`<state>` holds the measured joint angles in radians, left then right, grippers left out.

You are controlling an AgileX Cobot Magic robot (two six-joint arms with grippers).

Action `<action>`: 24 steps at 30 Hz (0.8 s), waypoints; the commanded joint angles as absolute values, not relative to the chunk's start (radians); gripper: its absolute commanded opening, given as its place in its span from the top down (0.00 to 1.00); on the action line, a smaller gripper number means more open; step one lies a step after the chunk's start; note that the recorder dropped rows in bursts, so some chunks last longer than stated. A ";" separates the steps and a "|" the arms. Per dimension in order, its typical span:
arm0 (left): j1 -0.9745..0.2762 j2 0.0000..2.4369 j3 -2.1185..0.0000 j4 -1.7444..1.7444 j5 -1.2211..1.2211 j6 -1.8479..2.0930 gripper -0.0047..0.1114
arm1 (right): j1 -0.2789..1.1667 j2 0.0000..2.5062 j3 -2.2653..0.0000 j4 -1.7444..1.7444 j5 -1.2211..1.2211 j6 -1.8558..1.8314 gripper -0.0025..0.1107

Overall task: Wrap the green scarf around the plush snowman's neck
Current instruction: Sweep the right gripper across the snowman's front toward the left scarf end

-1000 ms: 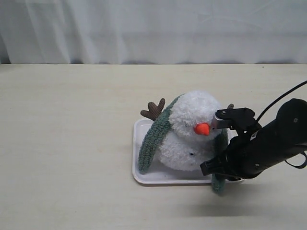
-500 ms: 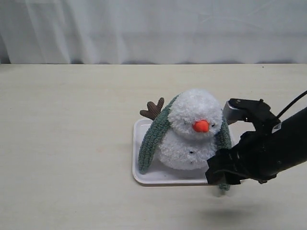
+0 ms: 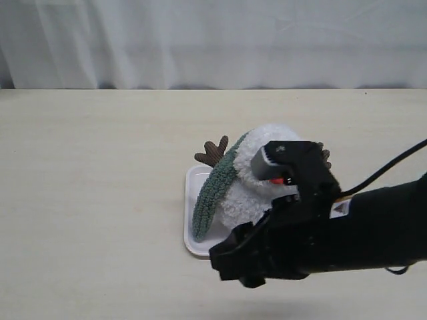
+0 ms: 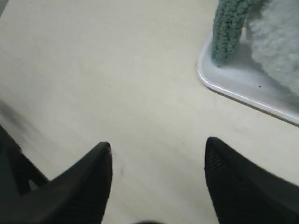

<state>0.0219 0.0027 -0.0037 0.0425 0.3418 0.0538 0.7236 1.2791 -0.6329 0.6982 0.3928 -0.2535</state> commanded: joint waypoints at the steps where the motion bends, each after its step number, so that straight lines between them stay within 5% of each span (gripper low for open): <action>1: 0.023 0.000 0.000 0.042 0.331 0.052 0.96 | 0.828 1.420 -0.629 0.666 0.159 -0.216 0.49; 7: 0.023 0.000 0.000 0.042 0.331 0.052 0.96 | 0.823 1.623 -0.670 0.666 0.000 -0.248 0.49; 24: 0.023 0.000 0.000 0.042 0.331 0.052 0.96 | 0.761 1.856 -0.883 0.666 0.093 -0.269 0.49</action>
